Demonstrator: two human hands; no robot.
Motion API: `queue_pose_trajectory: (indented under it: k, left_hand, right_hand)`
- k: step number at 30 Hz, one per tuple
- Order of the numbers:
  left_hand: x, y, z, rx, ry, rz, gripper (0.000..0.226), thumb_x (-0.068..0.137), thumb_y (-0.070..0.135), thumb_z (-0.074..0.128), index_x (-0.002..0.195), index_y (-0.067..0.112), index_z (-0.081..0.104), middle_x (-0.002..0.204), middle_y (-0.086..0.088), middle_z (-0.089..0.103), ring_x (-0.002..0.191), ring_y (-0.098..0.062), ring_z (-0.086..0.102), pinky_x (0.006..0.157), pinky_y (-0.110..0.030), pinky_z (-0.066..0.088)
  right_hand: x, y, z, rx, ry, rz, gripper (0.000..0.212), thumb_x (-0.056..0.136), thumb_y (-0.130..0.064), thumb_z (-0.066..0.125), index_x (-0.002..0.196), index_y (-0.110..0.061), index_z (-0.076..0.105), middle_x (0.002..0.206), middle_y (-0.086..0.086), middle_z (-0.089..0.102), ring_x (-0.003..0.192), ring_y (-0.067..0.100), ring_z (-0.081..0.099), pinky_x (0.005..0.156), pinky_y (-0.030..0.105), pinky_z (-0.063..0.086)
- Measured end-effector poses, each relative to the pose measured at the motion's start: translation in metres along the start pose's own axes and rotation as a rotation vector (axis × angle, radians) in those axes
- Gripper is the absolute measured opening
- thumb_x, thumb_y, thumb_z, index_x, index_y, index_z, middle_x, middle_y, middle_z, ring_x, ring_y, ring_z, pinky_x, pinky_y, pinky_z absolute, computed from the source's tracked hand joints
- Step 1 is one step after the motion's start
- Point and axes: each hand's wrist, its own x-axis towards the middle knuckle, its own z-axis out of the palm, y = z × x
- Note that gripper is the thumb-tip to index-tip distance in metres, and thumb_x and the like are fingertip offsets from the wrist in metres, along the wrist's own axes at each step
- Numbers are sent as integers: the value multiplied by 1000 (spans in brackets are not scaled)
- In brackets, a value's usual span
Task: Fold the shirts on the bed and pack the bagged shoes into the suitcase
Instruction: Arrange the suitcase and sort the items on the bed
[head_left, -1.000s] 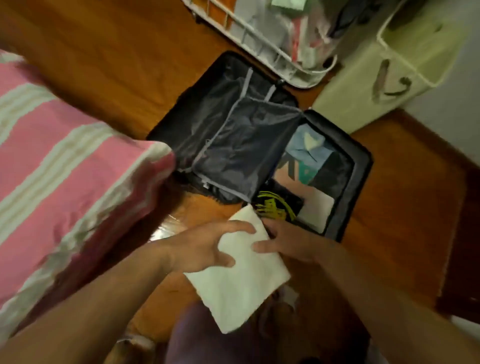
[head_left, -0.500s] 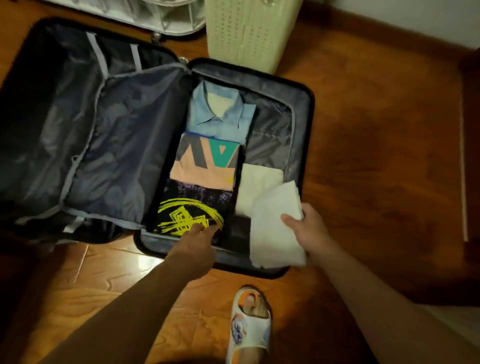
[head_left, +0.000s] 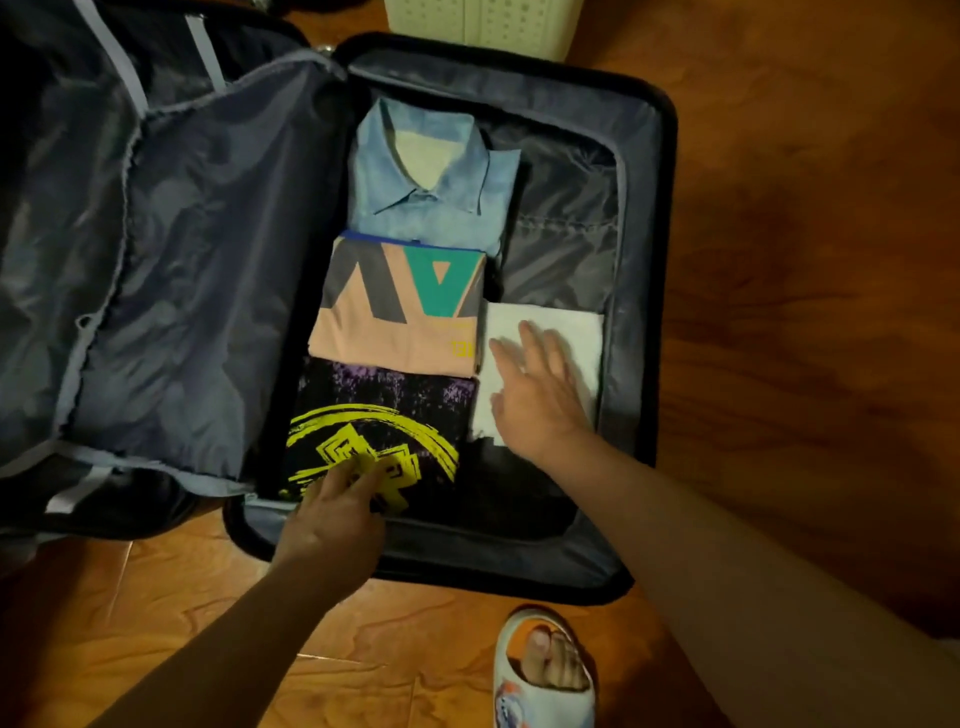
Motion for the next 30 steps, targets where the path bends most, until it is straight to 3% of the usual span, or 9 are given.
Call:
queue_pose_trajectory:
  k: [3, 6, 11, 14, 17, 21, 25, 27, 30]
  left_hand:
    - [2, 0, 8, 2, -50, 5, 74, 96, 31, 49, 159, 44, 11, 168, -2, 10, 153, -28, 18, 122, -48, 28]
    - [9, -6, 6, 16, -95, 19, 76, 88, 41, 45, 158, 43, 18, 169, -3, 12, 153, -27, 22, 121, -46, 30]
    - [-32, -8, -16, -149, -43, -21, 60, 84, 33, 45, 144, 36, 51, 143, 0, 55, 127, -26, 54, 106, -38, 45]
    - [-89, 2, -34, -244, -103, -10, 58, 87, 36, 43, 142, 27, 56, 137, -7, 62, 119, -27, 61, 98, -29, 46]
    - [-168, 1, -69, -345, -135, 6, 49, 98, 29, 54, 147, 25, 52, 146, -9, 55, 132, -25, 53, 107, -28, 40]
    - [-304, -50, -129, -594, -17, -64, 41, 101, 25, 54, 142, 24, 56, 138, -5, 61, 113, -20, 62, 93, -20, 46]
    - [-476, -157, -175, -855, 267, -285, 31, 101, 21, 53, 129, 23, 65, 124, 2, 68, 90, -12, 65, 76, -15, 45]
    - [-569, -215, -174, -977, 445, -449, 28, 100, 22, 53, 123, 23, 68, 117, 5, 70, 104, -15, 66, 85, -21, 47]
    - [-704, -286, -145, -1235, 685, -714, 18, 98, 20, 53, 107, 24, 68, 90, 0, 69, 94, -28, 68, 82, -35, 52]
  right_hand:
    - [16, 9, 26, -71, -312, 110, 80, 98, -34, 54, 156, -47, 0, 163, -7, -29, 151, 31, -24, 120, 63, 8]
    - [30, 15, 18, -150, -488, 141, 84, 96, -19, 51, 155, -50, -1, 162, -9, -32, 152, 33, -20, 120, 61, 13]
    - [-34, -9, -46, -32, -454, 69, 65, 100, -24, 47, 158, -33, 20, 167, 6, 8, 150, 30, 22, 119, 38, 26]
    - [-105, -43, -91, 29, -484, 59, 50, 102, -29, 48, 152, -27, 39, 154, 7, 38, 137, 29, 42, 110, 36, 38]
    - [-158, -99, -142, 64, -500, 30, 42, 102, -28, 50, 144, -25, 51, 145, 6, 52, 130, 27, 52, 106, 35, 45]
    - [-202, -238, -217, 0, -363, -97, 37, 98, -26, 48, 134, -28, 59, 137, 10, 61, 123, 31, 58, 100, 36, 49]
    - [-259, -436, -272, -47, -329, -420, 34, 100, -26, 44, 129, -27, 61, 133, 10, 64, 121, 31, 58, 96, 38, 49]
    - [-307, -538, -284, -90, -373, -593, 33, 101, -27, 43, 130, -27, 59, 133, 10, 63, 119, 33, 58, 92, 39, 48]
    - [-416, -672, -280, -208, -487, -838, 32, 104, -27, 44, 131, -21, 59, 129, 12, 65, 114, 34, 61, 87, 37, 49]
